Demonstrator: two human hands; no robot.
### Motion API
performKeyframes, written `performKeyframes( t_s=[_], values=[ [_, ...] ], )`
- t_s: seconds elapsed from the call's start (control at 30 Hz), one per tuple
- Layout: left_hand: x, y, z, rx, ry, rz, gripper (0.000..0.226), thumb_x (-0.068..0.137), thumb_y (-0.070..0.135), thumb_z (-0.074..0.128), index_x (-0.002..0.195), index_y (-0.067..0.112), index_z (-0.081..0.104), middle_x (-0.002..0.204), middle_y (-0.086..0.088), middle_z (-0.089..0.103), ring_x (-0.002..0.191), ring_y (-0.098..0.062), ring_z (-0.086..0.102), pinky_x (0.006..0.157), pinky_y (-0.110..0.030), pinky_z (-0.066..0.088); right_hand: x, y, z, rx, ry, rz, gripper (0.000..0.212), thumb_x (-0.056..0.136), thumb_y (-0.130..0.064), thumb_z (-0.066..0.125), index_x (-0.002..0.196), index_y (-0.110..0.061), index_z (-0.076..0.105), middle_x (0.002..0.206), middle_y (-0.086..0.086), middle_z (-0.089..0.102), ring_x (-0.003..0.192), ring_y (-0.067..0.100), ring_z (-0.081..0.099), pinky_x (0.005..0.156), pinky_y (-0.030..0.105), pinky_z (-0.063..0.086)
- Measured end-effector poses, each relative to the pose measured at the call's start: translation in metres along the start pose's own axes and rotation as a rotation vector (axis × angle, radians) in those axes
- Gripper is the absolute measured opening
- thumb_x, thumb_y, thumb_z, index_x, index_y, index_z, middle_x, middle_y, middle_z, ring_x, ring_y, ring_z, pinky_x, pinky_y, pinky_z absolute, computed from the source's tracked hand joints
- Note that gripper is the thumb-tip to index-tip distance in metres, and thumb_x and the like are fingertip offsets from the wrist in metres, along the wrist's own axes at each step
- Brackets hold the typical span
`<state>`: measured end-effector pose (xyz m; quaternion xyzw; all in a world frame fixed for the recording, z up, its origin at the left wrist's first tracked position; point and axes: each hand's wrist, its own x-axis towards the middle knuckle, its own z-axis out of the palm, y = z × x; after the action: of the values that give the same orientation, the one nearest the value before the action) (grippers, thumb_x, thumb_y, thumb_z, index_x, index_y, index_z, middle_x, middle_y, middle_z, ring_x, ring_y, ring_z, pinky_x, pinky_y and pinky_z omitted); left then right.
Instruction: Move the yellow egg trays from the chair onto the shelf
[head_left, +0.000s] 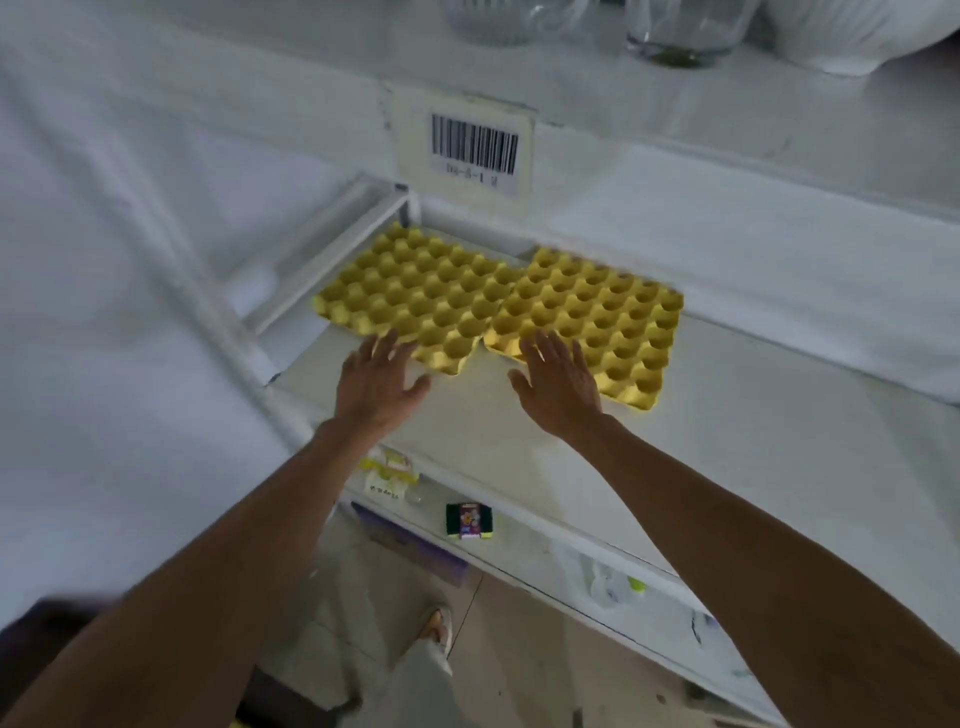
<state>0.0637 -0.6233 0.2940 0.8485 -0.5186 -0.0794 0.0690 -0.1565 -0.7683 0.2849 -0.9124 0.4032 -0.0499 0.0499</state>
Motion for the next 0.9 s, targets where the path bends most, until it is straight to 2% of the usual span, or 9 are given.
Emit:
performKeyframes(
  t_s=[0.1, 0.2, 0.3, 0.47, 0.57, 0.7, 0.8, 0.9],
  values=[
    [-0.074, -0.001, 0.016, -0.072, 0.028, -0.162, 0.068, 0.098, 0.053, 0.051, 0.158, 0.024, 0.037, 0.171, -0.006, 0.023, 0.156, -0.034, 0.023, 0.12, -0.053, 0.03, -0.036, -0.019, -0.001, 0.071, 0.067, -0.236, 0.047, 0.104, -0.03, 0.045, 0.147, -0.013, 0.052, 0.157, 0.01, 0.045, 0.147, 0.027, 0.036, 0.123, 0.044, 0.022],
    [-0.163, 0.005, 0.034, -0.133, 0.092, -0.342, 0.062, 0.098, 0.048, 0.053, 0.153, 0.02, 0.044, 0.167, -0.008, 0.031, 0.153, -0.032, 0.03, 0.116, -0.052, 0.034, -0.09, -0.047, 0.005, 0.228, 0.164, -0.535, 0.033, 0.095, -0.014, 0.056, 0.125, -0.012, 0.071, 0.133, 0.006, 0.066, 0.124, 0.027, 0.059, 0.108, 0.041, 0.043],
    [-0.269, 0.014, 0.06, -0.183, 0.065, -0.546, 0.06, 0.099, 0.046, 0.055, 0.151, 0.019, 0.047, 0.165, -0.007, 0.036, 0.152, -0.029, 0.032, 0.116, -0.048, 0.036, -0.155, -0.089, 0.018, 0.266, 0.077, -0.719, 0.031, 0.091, -0.013, 0.056, 0.118, -0.013, 0.073, 0.121, 0.005, 0.068, 0.112, 0.029, 0.062, 0.095, 0.04, 0.048],
    [-0.442, 0.013, 0.102, -0.253, -0.075, -0.83, 0.055, 0.097, 0.045, 0.056, 0.144, 0.015, 0.052, 0.152, -0.01, 0.048, 0.143, -0.032, 0.042, 0.112, -0.046, 0.042, -0.257, -0.152, 0.053, 0.032, -0.32, -0.842, 0.037, 0.099, -0.027, 0.045, 0.129, -0.012, 0.062, 0.135, 0.009, 0.058, 0.125, 0.031, 0.054, 0.103, 0.04, 0.042],
    [-0.529, -0.004, 0.121, -0.321, -0.16, -0.989, 0.056, 0.1, 0.047, 0.052, 0.148, 0.017, 0.049, 0.156, -0.009, 0.045, 0.144, -0.033, 0.04, 0.113, -0.048, 0.04, -0.303, -0.188, 0.081, -0.117, -0.469, -0.888, 0.04, 0.098, -0.033, 0.045, 0.129, -0.013, 0.061, 0.134, 0.008, 0.057, 0.128, 0.029, 0.052, 0.109, 0.044, 0.04],
    [-0.613, -0.032, 0.149, -0.436, -0.185, -1.131, 0.058, 0.101, 0.047, 0.049, 0.15, 0.016, 0.047, 0.153, -0.012, 0.046, 0.143, -0.035, 0.041, 0.114, -0.05, 0.04, -0.345, -0.24, 0.121, -0.089, -0.77, -0.832, 0.042, 0.101, -0.028, 0.043, 0.135, -0.007, 0.055, 0.138, 0.012, 0.052, 0.131, 0.03, 0.048, 0.107, 0.042, 0.038],
    [-0.653, -0.049, 0.174, -0.478, -0.16, -1.159, 0.055, 0.1, 0.04, 0.052, 0.149, 0.014, 0.05, 0.149, -0.014, 0.052, 0.138, -0.037, 0.047, 0.113, -0.046, 0.041, -0.367, -0.272, 0.148, -0.072, -0.878, -0.772, 0.042, 0.104, -0.025, 0.042, 0.139, -0.004, 0.052, 0.143, 0.016, 0.05, 0.134, 0.033, 0.046, 0.106, 0.037, 0.037],
    [-0.676, -0.064, 0.199, -0.536, -0.179, -1.18, 0.053, 0.1, 0.038, 0.052, 0.147, 0.015, 0.051, 0.149, -0.013, 0.051, 0.138, -0.036, 0.047, 0.112, -0.046, 0.042, -0.384, -0.289, 0.17, -0.087, -0.901, -0.72, 0.044, 0.105, -0.025, 0.04, 0.141, -0.002, 0.052, 0.147, 0.019, 0.048, 0.136, 0.034, 0.044, 0.108, 0.036, 0.035]
  ],
)
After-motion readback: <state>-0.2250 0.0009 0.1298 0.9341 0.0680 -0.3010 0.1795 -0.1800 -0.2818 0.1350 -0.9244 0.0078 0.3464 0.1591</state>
